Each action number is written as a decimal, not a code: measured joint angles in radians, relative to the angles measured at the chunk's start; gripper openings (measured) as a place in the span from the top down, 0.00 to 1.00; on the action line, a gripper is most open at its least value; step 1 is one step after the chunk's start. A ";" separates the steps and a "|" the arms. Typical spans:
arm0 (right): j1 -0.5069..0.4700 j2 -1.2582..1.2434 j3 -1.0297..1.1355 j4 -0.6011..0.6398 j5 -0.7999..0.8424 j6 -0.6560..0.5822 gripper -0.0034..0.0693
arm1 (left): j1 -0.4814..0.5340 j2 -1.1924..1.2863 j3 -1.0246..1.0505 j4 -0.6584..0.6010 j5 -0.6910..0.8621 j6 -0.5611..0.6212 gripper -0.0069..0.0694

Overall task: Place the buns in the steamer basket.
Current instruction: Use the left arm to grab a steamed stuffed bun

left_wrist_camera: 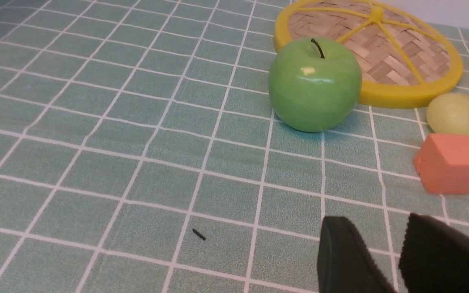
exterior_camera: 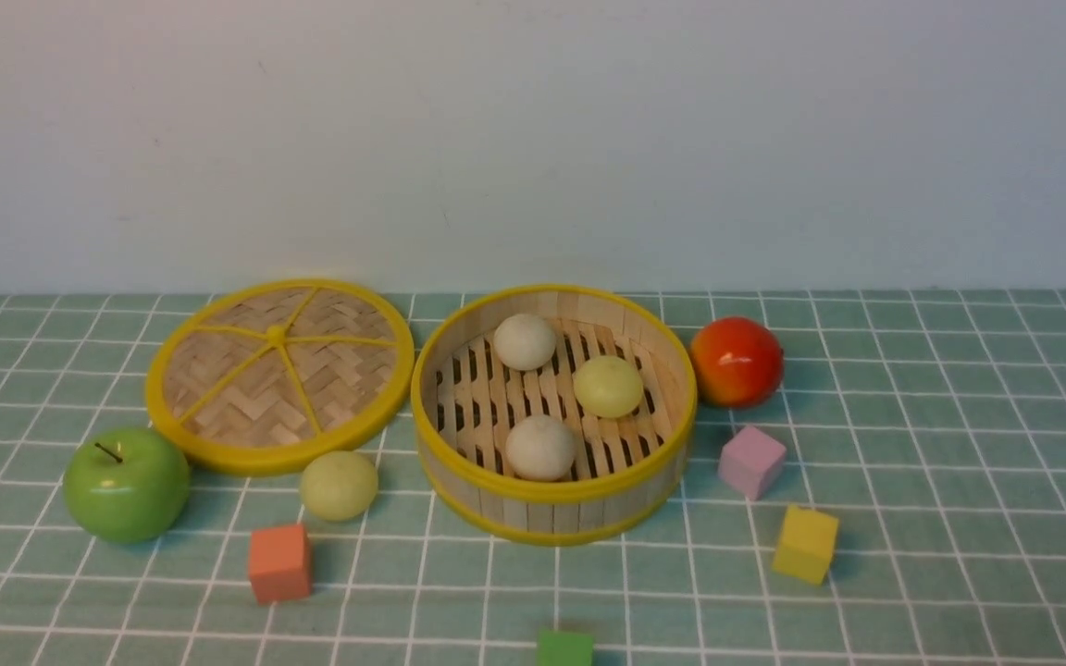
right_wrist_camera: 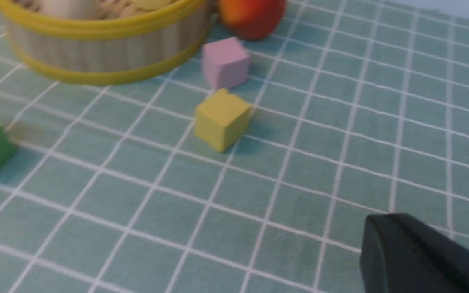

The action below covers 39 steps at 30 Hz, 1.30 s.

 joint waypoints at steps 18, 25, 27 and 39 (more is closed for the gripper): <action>-0.203 -0.275 0.167 0.030 -0.014 0.002 0.94 | 0.000 0.000 0.000 0.000 -0.001 0.000 0.60; -0.166 -0.275 0.167 0.032 -0.013 0.002 0.93 | 0.000 0.000 0.000 0.000 -0.001 0.000 0.60; -0.166 -0.275 0.167 0.032 -0.013 0.002 0.92 | 0.000 0.000 0.000 0.000 -0.001 0.000 0.60; -0.166 -0.275 0.167 0.031 -0.013 0.002 0.91 | 0.000 0.000 0.000 0.000 -0.001 0.000 0.60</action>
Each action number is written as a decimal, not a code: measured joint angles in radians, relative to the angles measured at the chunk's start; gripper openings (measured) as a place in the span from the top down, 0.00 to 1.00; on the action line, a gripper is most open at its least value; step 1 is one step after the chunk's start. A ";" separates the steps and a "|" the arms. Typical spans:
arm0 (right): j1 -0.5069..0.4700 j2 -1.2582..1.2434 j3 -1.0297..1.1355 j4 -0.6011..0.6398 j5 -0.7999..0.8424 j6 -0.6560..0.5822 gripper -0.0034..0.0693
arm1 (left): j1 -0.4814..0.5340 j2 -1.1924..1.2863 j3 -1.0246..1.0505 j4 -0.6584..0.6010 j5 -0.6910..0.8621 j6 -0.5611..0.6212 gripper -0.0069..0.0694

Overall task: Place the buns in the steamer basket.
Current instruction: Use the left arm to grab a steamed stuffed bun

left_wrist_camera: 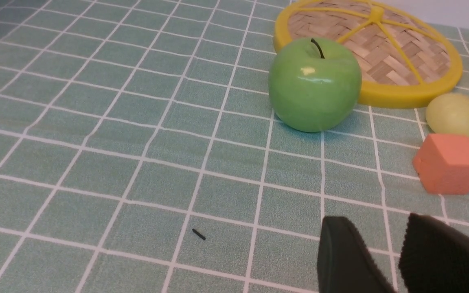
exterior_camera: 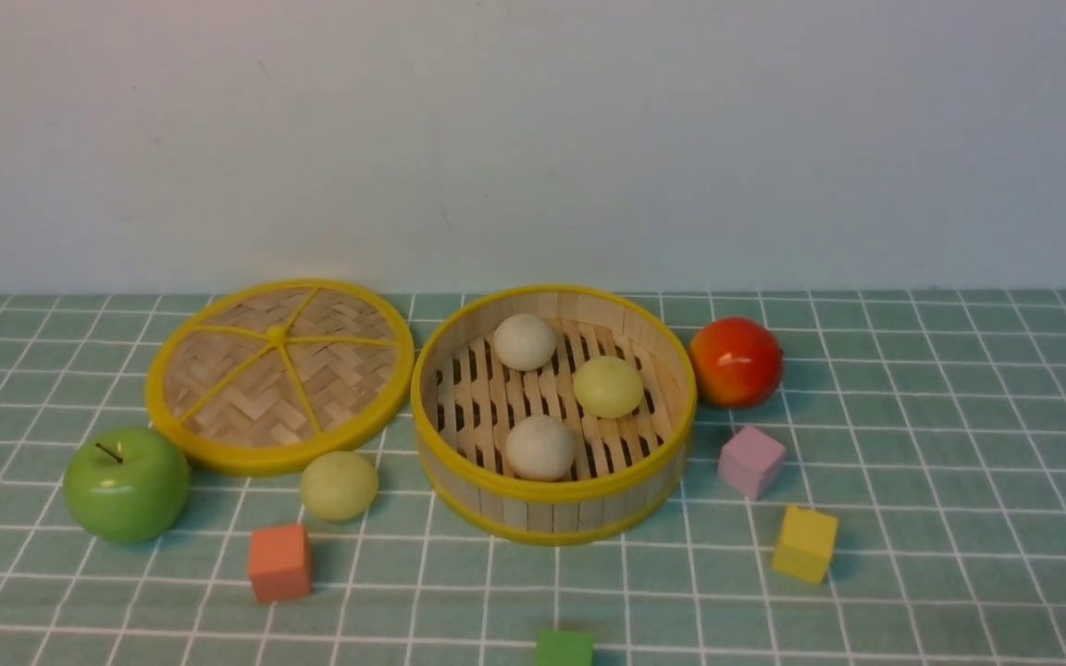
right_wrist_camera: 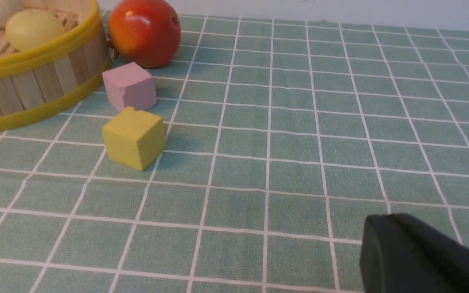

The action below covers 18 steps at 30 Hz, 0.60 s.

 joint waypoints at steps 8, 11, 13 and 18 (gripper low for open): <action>0.000 0.000 0.000 0.000 0.000 0.000 0.90 | 0.000 0.000 0.000 0.006 0.000 0.000 0.60; 0.000 0.000 0.000 0.000 0.000 0.000 0.90 | 0.000 0.000 0.000 0.012 -0.032 -0.001 0.60; 0.000 0.000 0.000 0.000 0.000 0.000 0.89 | 0.000 0.000 0.000 0.001 -0.134 -0.025 0.60; 0.000 0.000 0.000 0.000 0.000 0.000 0.88 | 0.000 0.000 0.000 -0.087 -0.395 -0.148 0.60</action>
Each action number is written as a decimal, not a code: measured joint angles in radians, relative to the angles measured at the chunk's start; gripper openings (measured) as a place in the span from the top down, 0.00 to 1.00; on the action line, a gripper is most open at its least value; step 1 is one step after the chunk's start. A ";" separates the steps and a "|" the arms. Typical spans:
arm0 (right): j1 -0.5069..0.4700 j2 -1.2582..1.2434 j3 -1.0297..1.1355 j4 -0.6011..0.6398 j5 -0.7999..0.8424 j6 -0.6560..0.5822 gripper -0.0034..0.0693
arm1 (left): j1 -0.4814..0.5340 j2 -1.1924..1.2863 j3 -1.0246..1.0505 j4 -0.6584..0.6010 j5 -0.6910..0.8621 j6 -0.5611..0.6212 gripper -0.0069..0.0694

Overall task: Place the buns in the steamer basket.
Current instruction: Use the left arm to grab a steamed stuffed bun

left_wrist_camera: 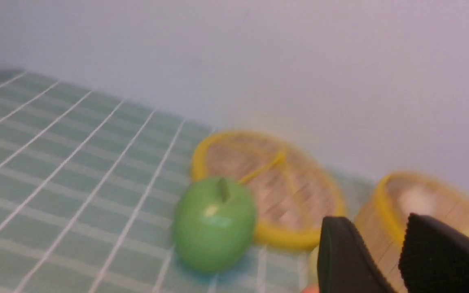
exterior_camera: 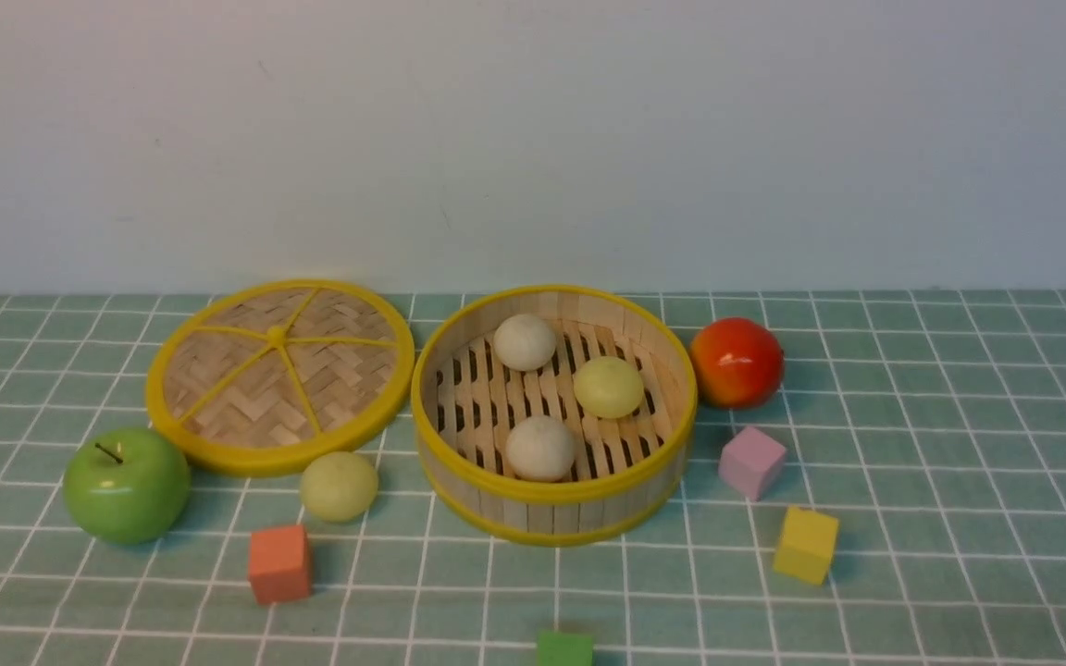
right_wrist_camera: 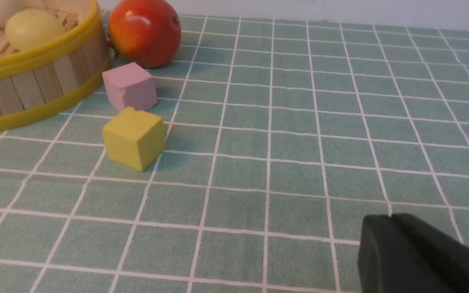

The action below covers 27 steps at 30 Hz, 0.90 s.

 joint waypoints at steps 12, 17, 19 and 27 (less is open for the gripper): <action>0.000 0.000 0.000 0.000 0.002 0.000 0.86 | 0.000 0.201 -0.451 -0.027 -0.160 -0.122 0.60; 0.000 0.000 0.000 0.000 0.003 0.000 0.85 | 0.000 0.442 -0.772 0.003 0.269 -0.116 0.60; 0.000 0.000 0.000 0.000 0.003 0.000 0.84 | 0.000 0.544 -0.840 0.051 0.416 -0.073 0.60; 0.000 0.000 -0.001 0.000 0.004 0.000 0.84 | 0.000 0.863 -0.880 0.078 0.536 -0.011 0.60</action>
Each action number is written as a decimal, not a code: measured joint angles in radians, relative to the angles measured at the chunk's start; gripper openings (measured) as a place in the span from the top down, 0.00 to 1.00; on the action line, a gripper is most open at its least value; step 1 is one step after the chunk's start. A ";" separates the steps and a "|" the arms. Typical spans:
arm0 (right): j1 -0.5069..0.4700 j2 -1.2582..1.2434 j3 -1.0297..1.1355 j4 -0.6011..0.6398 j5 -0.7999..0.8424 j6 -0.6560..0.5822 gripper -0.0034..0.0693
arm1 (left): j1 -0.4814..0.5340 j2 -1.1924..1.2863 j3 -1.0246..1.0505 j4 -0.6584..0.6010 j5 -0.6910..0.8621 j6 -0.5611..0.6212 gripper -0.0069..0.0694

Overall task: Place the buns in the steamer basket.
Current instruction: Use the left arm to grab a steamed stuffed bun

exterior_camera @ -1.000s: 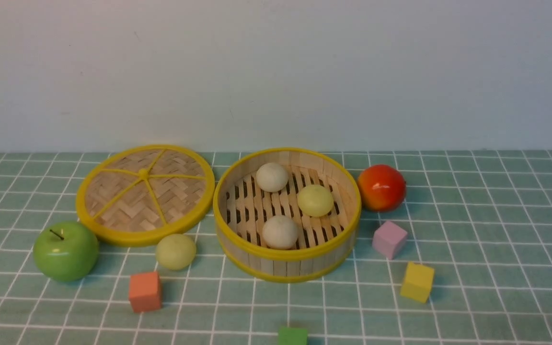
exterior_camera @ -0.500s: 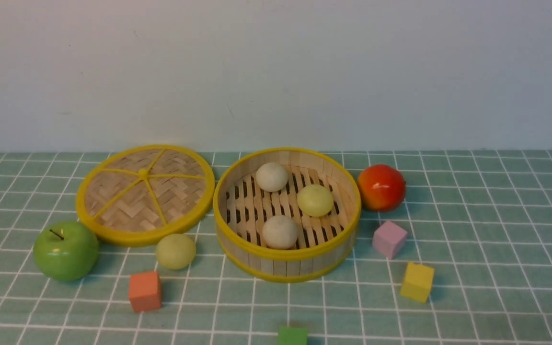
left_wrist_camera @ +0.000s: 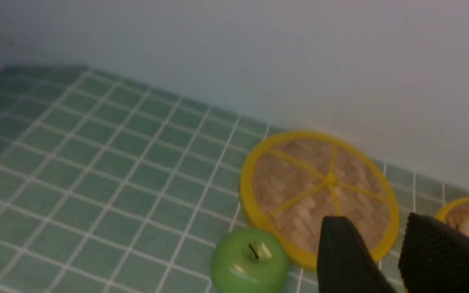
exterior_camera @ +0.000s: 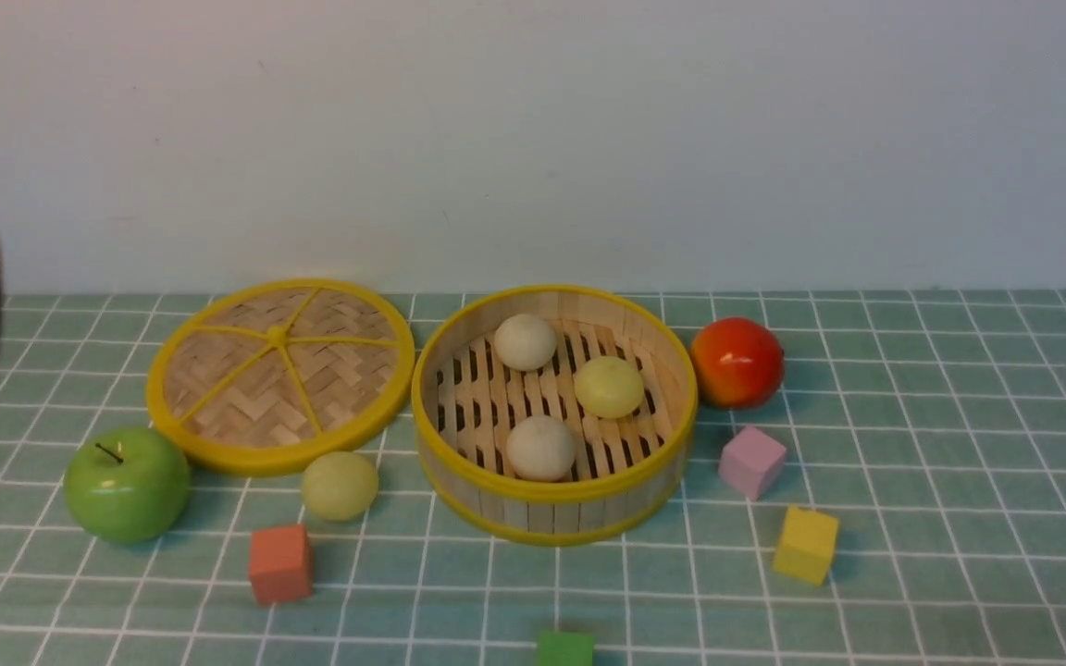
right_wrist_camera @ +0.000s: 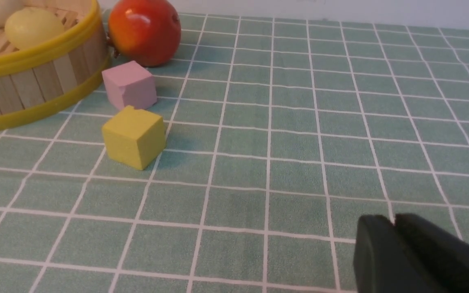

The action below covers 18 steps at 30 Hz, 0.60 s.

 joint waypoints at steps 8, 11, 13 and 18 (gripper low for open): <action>0.000 0.000 0.000 0.000 0.000 0.000 0.82 | 0.000 0.295 -0.011 -0.360 0.101 0.278 0.60; 0.000 0.000 0.000 0.000 0.000 0.000 0.82 | 0.000 0.371 -0.066 -0.472 0.139 0.405 0.60; 0.000 0.000 0.000 0.000 0.000 0.000 0.82 | -0.001 0.407 -0.096 -0.498 0.161 0.440 0.60; 0.000 0.000 0.000 0.000 0.001 0.000 0.81 | -0.001 0.607 -0.279 -0.541 0.318 0.541 0.60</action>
